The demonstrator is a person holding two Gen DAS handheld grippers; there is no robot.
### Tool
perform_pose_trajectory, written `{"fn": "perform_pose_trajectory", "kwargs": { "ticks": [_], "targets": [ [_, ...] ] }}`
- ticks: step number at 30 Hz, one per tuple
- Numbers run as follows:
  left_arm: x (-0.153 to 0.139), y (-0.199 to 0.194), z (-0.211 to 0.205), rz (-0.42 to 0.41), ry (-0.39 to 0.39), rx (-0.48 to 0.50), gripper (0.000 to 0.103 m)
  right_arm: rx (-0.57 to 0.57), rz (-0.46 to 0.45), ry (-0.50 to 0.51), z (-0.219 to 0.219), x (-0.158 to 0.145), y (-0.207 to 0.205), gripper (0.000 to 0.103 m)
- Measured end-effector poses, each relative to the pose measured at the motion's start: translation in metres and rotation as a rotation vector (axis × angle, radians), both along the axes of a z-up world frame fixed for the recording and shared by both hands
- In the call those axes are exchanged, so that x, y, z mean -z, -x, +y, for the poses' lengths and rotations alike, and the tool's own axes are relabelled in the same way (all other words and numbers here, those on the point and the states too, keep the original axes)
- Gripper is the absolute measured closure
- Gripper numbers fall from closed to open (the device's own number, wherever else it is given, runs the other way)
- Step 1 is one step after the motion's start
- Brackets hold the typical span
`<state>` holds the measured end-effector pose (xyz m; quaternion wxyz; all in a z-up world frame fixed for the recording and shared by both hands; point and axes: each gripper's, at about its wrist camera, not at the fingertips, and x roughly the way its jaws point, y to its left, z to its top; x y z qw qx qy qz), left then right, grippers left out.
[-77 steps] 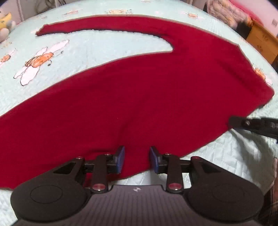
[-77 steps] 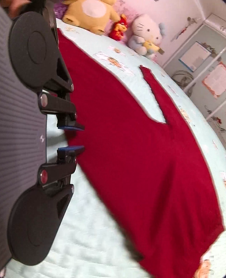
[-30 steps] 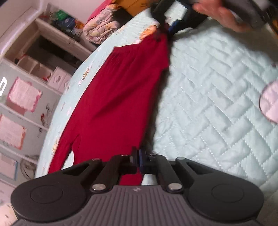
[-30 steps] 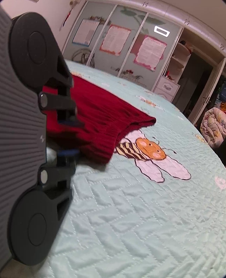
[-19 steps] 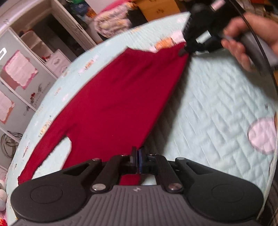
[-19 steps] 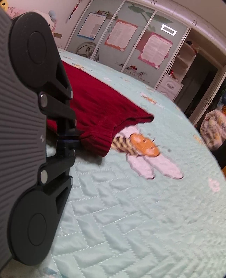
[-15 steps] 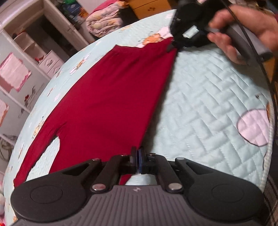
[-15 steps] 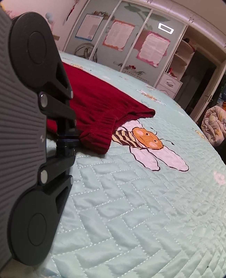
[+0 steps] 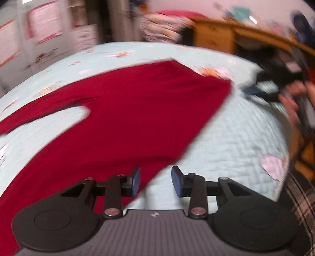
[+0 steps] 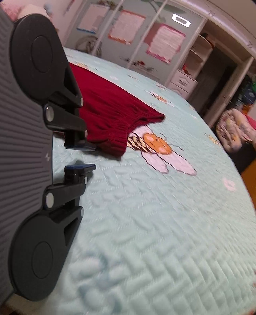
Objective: Fold clothes
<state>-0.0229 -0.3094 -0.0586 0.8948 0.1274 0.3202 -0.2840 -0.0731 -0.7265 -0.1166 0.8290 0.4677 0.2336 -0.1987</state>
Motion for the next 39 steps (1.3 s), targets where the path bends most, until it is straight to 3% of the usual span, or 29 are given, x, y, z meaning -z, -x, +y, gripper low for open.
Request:
{"fn": "perform_pose_trajectory", "kwargs": {
  "ticks": [3,7,11,15,18,23,26,30,33,35,39],
  "targets": [
    [-0.006,-0.019,0.046,0.004,0.064,-0.171,0.062,-0.007,0.008,0.104,0.025,-0.017,0.001,0.088],
    [0.003,-0.048,0.104,0.06,0.07,-0.422,0.062,-0.291,-0.04,0.232,0.092,-0.04,-0.043,0.088],
    [0.018,-0.054,0.159,0.143,0.078,-0.599,0.062,-0.593,-0.103,0.129,0.16,-0.033,-0.093,0.088],
    [0.024,-0.037,0.218,0.184,0.108,-0.698,0.062,-0.711,-0.059,-0.01,0.204,0.002,-0.127,0.088],
    [0.017,-0.02,0.255,0.175,0.21,-0.752,0.066,-0.708,0.037,-0.037,0.22,0.028,-0.134,0.091],
    [0.001,0.009,0.315,0.136,0.386,-0.834,0.066,-0.735,0.019,0.088,0.244,0.001,-0.119,0.089],
    [-0.005,0.016,0.343,0.08,0.407,-0.905,0.063,-0.765,-0.009,0.147,0.261,-0.016,-0.11,0.089],
    [0.004,0.015,0.387,0.097,0.41,-1.058,0.063,-0.894,-0.01,0.05,0.295,-0.008,-0.109,0.088],
    [0.013,0.017,0.419,0.122,0.416,-1.158,0.069,-0.916,0.083,-0.027,0.31,0.016,-0.11,0.089],
    [0.011,0.023,0.432,0.122,0.456,-1.157,0.07,-0.888,0.096,-0.049,0.309,0.023,-0.106,0.09],
    [-0.005,0.032,0.444,0.081,0.506,-1.133,0.07,-0.897,0.078,-0.03,0.313,0.007,-0.1,0.088]
  ]
}}
